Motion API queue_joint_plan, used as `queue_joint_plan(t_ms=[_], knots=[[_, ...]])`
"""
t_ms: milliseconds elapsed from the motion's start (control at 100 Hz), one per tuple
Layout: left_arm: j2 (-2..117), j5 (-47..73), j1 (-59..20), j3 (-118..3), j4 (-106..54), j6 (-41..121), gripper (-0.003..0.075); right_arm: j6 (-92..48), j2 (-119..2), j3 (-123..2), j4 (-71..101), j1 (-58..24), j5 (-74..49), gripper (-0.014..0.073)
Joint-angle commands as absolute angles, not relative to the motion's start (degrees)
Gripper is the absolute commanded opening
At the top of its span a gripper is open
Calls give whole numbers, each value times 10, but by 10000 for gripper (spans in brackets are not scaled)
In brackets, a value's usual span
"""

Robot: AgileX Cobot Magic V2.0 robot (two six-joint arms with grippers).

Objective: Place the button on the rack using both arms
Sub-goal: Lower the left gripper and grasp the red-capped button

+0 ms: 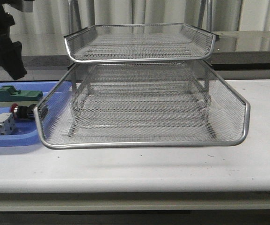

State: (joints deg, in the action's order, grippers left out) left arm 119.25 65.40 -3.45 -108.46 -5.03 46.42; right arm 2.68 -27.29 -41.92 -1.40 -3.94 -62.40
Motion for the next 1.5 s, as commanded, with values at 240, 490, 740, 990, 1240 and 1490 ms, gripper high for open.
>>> queue_joint_plan(t_ms=[240, 490, 740, 990, 1240, 1490], knots=[[1204, 648, -34, -1108, -75, 525, 617, 26, -277, -440, -20, -36, -595, -71], [1232, 625, -34, -1107, -92, 566, 617, 26, -277, -440, -20, -36, -595, -71], [1248, 607, -34, -1107, -97, 570, 617, 26, -277, -440, -20, -36, -595, -71], [1272, 598, -34, -1107, -106, 574, 617, 26, -277, -440, -20, -36, -595, -71], [1286, 593, -34, -1107, -106, 583, 617, 26, -277, -440, -20, -36, -595, -71], [1296, 592, -34, -1107, -110, 583, 617, 26, -277, -440, -20, -36, -595, -71]])
